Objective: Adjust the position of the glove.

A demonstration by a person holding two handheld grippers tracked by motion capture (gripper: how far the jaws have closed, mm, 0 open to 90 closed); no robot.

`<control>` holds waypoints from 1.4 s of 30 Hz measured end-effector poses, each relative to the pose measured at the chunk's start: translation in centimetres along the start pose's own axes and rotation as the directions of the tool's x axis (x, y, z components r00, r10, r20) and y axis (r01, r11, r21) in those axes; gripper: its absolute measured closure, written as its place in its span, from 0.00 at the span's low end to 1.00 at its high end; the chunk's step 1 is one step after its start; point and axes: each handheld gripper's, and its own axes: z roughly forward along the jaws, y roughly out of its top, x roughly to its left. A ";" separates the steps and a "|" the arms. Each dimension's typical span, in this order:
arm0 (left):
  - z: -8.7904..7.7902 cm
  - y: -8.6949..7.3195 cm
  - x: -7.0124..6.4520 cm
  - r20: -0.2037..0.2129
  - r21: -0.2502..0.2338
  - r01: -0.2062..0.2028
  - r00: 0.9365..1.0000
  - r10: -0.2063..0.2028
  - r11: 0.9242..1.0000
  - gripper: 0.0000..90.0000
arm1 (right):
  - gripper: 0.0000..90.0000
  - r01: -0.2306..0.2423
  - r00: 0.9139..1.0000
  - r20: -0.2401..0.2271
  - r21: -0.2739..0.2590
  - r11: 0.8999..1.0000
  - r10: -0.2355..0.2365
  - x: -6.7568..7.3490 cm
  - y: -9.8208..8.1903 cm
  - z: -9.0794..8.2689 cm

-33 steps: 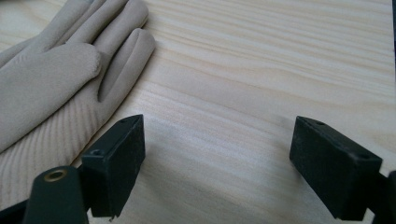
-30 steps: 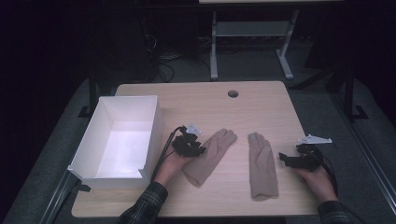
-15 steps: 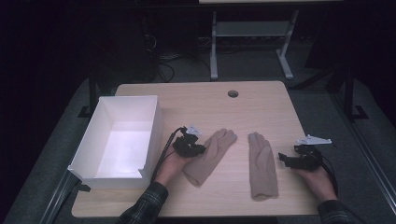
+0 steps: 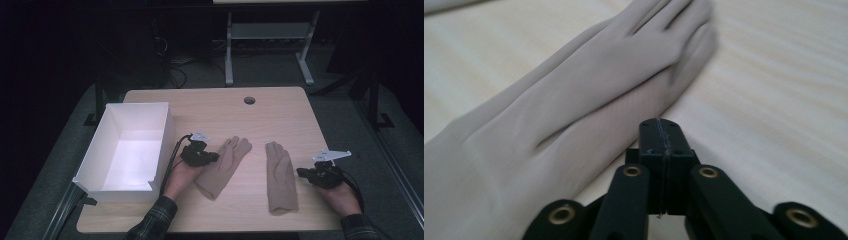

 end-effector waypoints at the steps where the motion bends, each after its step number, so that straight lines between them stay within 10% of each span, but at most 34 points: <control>1: 0.0 0.0 0.0 0.002 -0.003 0.005 1.000 -0.005 1.000 0.95 | 1.00 0.012 1.000 -0.012 0.005 1.000 -0.012 0.1 -0.1 -0.1; 24: 1.1 1.3 0.6 0.027 -0.060 0.045 0.999 -0.043 0.997 0.95 | 1.00 0.139 0.972 -0.193 0.015 0.990 -0.133 3.6 1.9 2.8; 42: 2.5 3.4 -2.0 0.081 -0.081 -0.002 0.997 0.009 0.997 0.95 | 1.00 0.143 0.962 -0.236 0.000 0.990 -0.139 4.9 3.2 4.3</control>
